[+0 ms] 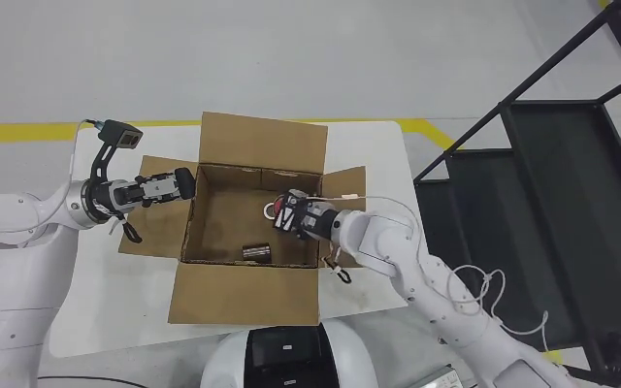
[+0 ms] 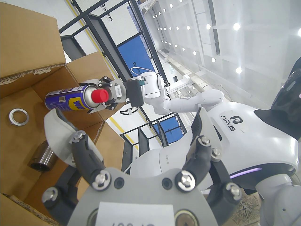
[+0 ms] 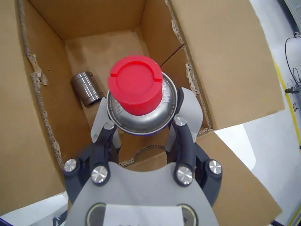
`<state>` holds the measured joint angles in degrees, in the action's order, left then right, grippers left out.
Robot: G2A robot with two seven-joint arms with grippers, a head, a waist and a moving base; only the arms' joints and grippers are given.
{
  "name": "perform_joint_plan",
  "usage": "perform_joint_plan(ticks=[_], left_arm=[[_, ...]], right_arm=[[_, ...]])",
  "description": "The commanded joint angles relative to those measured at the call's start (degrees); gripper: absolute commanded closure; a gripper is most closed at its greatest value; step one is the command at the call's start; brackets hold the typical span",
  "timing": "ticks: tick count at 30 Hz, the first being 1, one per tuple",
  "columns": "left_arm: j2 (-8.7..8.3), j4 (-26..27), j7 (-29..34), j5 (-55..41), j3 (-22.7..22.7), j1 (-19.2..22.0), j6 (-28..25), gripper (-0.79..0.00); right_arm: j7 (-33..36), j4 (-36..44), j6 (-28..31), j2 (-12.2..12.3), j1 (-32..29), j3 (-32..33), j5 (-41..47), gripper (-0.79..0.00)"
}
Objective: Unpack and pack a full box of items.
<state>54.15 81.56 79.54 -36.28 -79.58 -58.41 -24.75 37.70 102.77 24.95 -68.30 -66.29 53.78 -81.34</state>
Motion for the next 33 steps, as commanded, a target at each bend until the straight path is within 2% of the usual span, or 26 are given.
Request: perform_joint_plan(ticks=[1, 4, 5, 6, 7, 14, 21, 25, 29, 33], left_arm=[[0.0, 0.0, 0.0, 0.0, 0.0, 0.0, 0.0, -0.785], [0.0, 0.0, 0.0, 0.0, 0.0, 0.0, 0.0, -0.785], [0.0, 0.0, 0.0, 0.0, 0.0, 0.0, 0.0, -0.785], [0.0, 0.0, 0.0, 0.0, 0.0, 0.0, 0.0, -0.785], [0.0, 0.0, 0.0, 0.0, 0.0, 0.0, 0.0, -0.785], [0.0, 0.0, 0.0, 0.0, 0.0, 0.0, 0.0, -0.785], [0.0, 0.0, 0.0, 0.0, 0.0, 0.0, 0.0, -0.785], [0.0, 0.0, 0.0, 0.0, 0.0, 0.0, 0.0, -0.785], [0.0, 0.0, 0.0, 0.0, 0.0, 0.0, 0.0, -0.785], [0.0, 0.0, 0.0, 0.0, 0.0, 0.0, 0.0, -0.785]], right_arm=[[0.57, -3.28, -1.17, -0.82, 2.55, -2.75, -0.53, 0.0], [0.65, -7.24, -2.4, -2.16, 5.75, -6.17, 0.51, 0.0], [0.83, -8.31, -2.63, -2.59, 6.72, -7.18, 1.0, -0.095], [0.66, -9.15, -3.1, -3.02, 7.58, -8.03, 1.52, -0.529], [0.57, -10.1, -3.48, -3.43, 8.32, -8.77, 2.29, -0.785], [-0.75, -14.3, -3.79, -5.71, 12.48, -12.44, 5.87, -0.785], [-4.11, -16.17, -1.66, -7.13, 14.37, -14.01, 9.6, -0.785], [-4.58, -16.9, 0.45, -7.41, 14.33, -13.76, 12.7, -0.785], [-3.51, -17.26, 4.77, -7.13, 13.14, -11.6, 21.18, -0.785], [-2.74, -18.08, 6.32, -6.97, 12.98, -10.29, 24.96, -0.785]])
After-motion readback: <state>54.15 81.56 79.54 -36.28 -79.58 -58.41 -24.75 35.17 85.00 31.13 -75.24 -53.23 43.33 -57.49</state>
